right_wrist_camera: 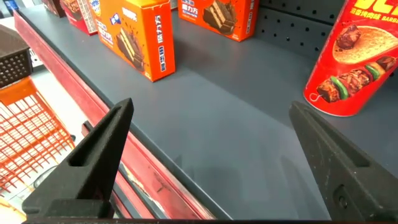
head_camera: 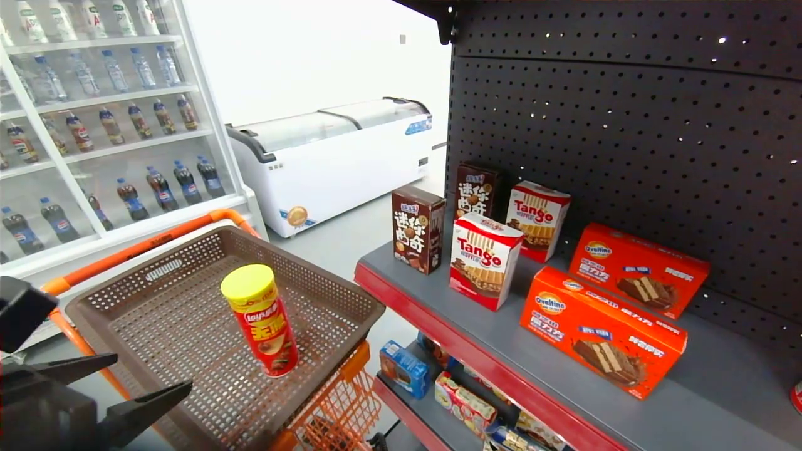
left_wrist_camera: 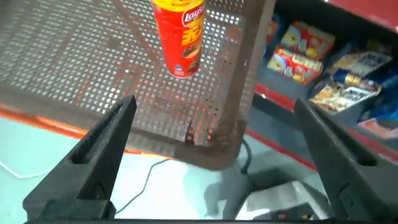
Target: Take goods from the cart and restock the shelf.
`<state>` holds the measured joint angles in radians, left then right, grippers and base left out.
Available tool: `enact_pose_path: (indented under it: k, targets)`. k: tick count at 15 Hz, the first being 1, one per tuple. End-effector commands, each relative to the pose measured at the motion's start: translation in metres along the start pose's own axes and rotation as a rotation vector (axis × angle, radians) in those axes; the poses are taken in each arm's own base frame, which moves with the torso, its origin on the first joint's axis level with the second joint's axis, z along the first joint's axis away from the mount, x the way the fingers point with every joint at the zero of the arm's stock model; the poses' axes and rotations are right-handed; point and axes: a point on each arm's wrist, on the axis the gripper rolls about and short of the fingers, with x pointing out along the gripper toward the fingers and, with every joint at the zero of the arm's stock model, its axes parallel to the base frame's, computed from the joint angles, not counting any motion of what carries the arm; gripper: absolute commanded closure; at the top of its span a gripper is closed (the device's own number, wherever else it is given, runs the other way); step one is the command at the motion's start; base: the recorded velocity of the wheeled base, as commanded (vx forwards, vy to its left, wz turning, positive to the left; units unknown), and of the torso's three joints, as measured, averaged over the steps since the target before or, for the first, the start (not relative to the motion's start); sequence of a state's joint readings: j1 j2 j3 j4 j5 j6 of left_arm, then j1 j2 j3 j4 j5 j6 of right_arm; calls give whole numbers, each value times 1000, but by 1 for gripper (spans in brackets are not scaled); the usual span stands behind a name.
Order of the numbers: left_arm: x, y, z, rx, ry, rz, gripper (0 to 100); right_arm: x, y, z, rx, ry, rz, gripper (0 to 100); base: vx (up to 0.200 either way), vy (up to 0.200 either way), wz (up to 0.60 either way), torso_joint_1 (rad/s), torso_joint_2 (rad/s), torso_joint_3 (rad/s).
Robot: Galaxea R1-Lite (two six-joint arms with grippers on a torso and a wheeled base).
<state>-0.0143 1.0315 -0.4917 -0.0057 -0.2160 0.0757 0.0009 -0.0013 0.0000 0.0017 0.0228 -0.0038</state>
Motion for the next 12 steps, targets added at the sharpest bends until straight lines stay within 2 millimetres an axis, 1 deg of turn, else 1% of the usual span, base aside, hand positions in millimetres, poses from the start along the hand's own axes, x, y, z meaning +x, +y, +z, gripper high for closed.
enact_pose_path:
  k: [1,2,3,5,8,10,12]
  targets:
    - [46,13,-2,7,129,-26,0,0,0,0,-1,1,1,0,0,0,0,0,0,0]
    - [54,14,-3,13,138,-29,0,0,0,0,-1,1,1,0,0,0,0,0,0,0]
    - [58,15,-5,11,149,-31,0,0,0,0,-1,1,1,0,0,0,0,0,0,0]
    - [73,18,-18,49,163,-35,0,0,0,0,1,1,2,0,0,0,0,0,0,0]
    - [99,22,-33,71,110,-32,0,0,0,0,-1,1,2,0,0,0,0,0,0,0]
    - [110,23,-37,83,82,-32,0,0,0,0,-1,1,1,0,0,0,0,0,0,0]
    - [121,25,-41,78,108,-20,0,0,0,0,-1,1,1,0,0,0,0,0,0,0]
